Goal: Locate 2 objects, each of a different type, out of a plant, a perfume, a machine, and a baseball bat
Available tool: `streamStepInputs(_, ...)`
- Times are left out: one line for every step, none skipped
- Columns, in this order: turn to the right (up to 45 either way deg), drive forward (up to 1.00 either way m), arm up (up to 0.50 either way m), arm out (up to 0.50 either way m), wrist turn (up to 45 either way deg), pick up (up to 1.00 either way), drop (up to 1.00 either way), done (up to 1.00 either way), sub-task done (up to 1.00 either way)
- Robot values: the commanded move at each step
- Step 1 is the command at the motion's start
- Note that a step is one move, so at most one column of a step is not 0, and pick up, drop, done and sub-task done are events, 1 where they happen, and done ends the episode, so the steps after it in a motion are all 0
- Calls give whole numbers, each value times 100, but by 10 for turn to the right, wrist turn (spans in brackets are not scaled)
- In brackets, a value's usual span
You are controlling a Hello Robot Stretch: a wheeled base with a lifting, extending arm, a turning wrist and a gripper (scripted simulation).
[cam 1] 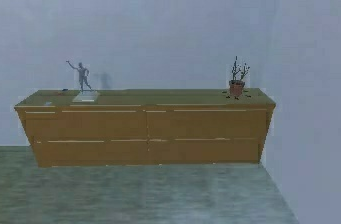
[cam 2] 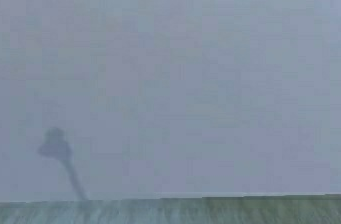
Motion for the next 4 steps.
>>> streamStepInputs(180,0,0,0,0,0,0,0,0)
streamStepInputs(0,100,0,0,0,0,0,0,0)
streamStepInputs(-60,0,0,0,0,0,0,0,0)
streamStepInputs(0,10,0,0,0,0,0,0,0)
